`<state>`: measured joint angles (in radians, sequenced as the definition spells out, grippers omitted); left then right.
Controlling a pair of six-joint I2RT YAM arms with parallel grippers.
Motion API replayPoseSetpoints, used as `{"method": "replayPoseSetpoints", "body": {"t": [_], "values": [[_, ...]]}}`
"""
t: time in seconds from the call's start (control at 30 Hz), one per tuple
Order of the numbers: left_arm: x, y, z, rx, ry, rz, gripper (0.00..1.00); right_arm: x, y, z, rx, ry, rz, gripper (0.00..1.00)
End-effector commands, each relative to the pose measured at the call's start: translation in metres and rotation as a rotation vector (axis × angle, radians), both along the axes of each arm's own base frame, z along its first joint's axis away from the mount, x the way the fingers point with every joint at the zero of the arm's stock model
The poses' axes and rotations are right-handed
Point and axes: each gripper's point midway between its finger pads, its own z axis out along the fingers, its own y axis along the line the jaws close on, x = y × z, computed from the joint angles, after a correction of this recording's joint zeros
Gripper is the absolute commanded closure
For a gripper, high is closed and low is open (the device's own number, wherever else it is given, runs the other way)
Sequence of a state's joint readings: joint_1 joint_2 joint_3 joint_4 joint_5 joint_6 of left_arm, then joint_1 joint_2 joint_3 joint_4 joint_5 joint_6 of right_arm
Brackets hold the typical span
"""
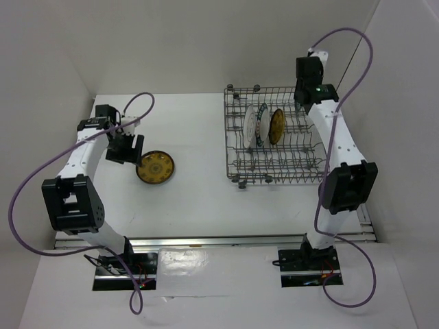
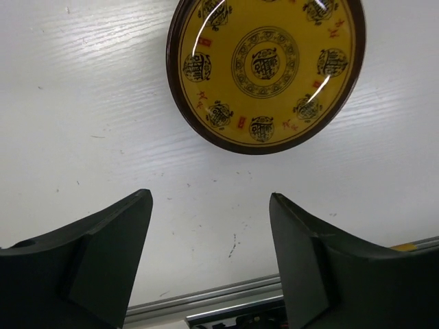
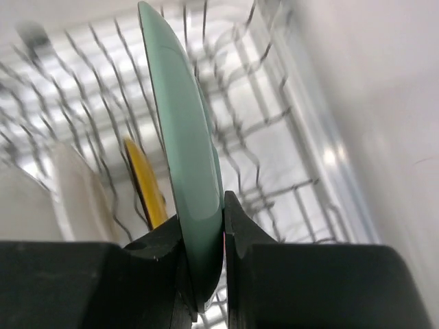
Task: Unload the plates from the dish rack
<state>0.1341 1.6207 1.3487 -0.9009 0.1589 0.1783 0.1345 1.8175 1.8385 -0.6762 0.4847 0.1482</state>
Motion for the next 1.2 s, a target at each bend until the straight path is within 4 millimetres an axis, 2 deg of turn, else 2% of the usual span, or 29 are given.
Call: {"method": "replayPoseSetpoints", "body": {"t": [0.0,0.03,0.07,0.1,0.13,0.17,0.2,0.23,0.27,0.3,0.33,0.37,0.4,0.43,0.47,0.5,0.53,0.6,0.63,0.67,0.7,0.73,0.83,0.87,0.93,1.03,1.07,1.13,1.17], "values": [[0.006,-0.012,0.048,-0.044,-0.132,-0.014,0.16,-0.031,0.007,0.136,-0.007,-0.316,-0.024,1.0],[0.005,-0.014,0.052,-0.055,-0.144,-0.02,0.15,-0.038,0.018,0.153,-0.002,-0.361,0.008,1.0],[0.007,-0.014,0.058,-0.053,-0.164,-0.021,0.07,-0.043,0.037,0.161,0.022,-0.394,0.063,1.0],[0.006,-0.016,0.061,-0.064,-0.175,-0.027,0.06,-0.06,0.075,0.194,0.085,-0.505,0.175,1.0],[0.007,-0.021,0.072,-0.087,-0.207,-0.041,0.06,-0.063,0.101,0.18,0.113,-0.489,0.265,1.0],[0.004,-0.026,0.072,-0.113,-0.198,-0.051,0.06,-0.07,0.136,0.179,0.193,-0.5,0.408,1.0],[0.003,-0.031,0.083,-0.136,-0.22,-0.064,0.06,-0.08,0.173,0.182,0.268,-0.524,0.514,1.0],[0.002,-0.047,0.091,-0.217,-0.233,-0.117,0.06,-0.085,0.198,0.16,0.306,-0.472,0.599,1.0],[-0.002,-0.057,0.1,-0.265,-0.251,-0.155,0.06,-0.09,0.221,0.148,0.353,-0.435,0.682,1.0],[-0.006,-0.068,0.11,-0.318,-0.266,-0.197,0.06,-0.104,0.26,0.141,0.454,-0.393,0.872,1.0],[-0.009,-0.077,0.116,-0.368,-0.273,-0.231,0.06,-0.108,0.284,0.109,0.541,-0.301,0.951,1.0],[-0.012,-0.09,0.124,-0.45,-0.284,-0.268,0.06,-0.117,0.304,0.097,0.615,-0.258,1.049,1.0],[-0.015,-0.095,0.13,-0.476,-0.296,-0.284,0.06,-0.143,0.332,0.104,0.725,-0.243,1.274,1.0],[-0.016,-0.098,0.132,-0.495,-0.299,-0.293,0.06,-0.145,0.347,0.085,0.793,-0.179,1.336,1.0],[-0.018,-0.1,0.132,-0.51,-0.292,-0.296,0.06,-0.157,0.359,0.074,0.893,-0.109,1.375,1.0],[-0.018,-0.1,0.132,-0.506,-0.296,-0.304,0.06,-0.171,0.368,0.079,0.948,-0.104,1.507,1.0],[-0.019,-0.102,0.132,-0.508,-0.293,-0.313,0.06,-0.178,0.384,0.063,0.987,-0.045,1.549,1.0],[-0.022,-0.101,0.129,-0.492,-0.283,-0.326,0.07,-0.183,0.4,0.053,1.008,-0.002,1.566,1.0],[-0.026,-0.101,0.125,-0.498,-0.26,-0.319,0.07,-0.188,0.413,0.04,1.01,0.041,1.579,1.0],[-0.028,-0.104,0.121,-0.497,-0.252,-0.336,0.07,-0.183,0.415,0.039,1.007,0.037,1.57,1.0],[-0.031,-0.104,0.121,-0.497,-0.253,-0.337,0.07,-0.187,0.421,0.034,1.011,0.054,1.577,1.0],[-0.029,-0.104,0.118,-0.495,-0.259,-0.338,0.07,-0.19,0.422,0.041,1.024,0.037,1.606,1.0],[-0.03,-0.097,0.102,-0.437,-0.249,-0.293,0.07,-0.201,0.43,0.022,1.068,0.099,1.62,1.0],[-0.03,-0.095,0.094,-0.423,-0.238,-0.284,0.07,-0.199,0.431,0.02,1.067,0.092,1.624,1.0],[-0.029,-0.096,0.09,-0.417,-0.223,-0.286,0.08,-0.206,0.435,0.008,1.095,0.15,1.613,1.0],[-0.03,-0.099,0.084,-0.447,-0.198,-0.288,0.2,-0.215,0.442,-0.003,1.113,0.196,1.626,1.0],[-0.031,-0.101,0.087,-0.457,-0.198,-0.292,0.3,-0.218,0.447,-0.011,1.116,0.219,1.628,1.0],[-0.034,-0.107,0.094,-0.498,-0.203,-0.316,0.42,-0.221,0.453,-0.011,1.117,0.229,1.637,1.0],[-0.035,-0.109,0.098,-0.511,-0.203,-0.321,0.51,-0.224,0.457,-0.017,1.119,0.248,1.637,1.0]]}}
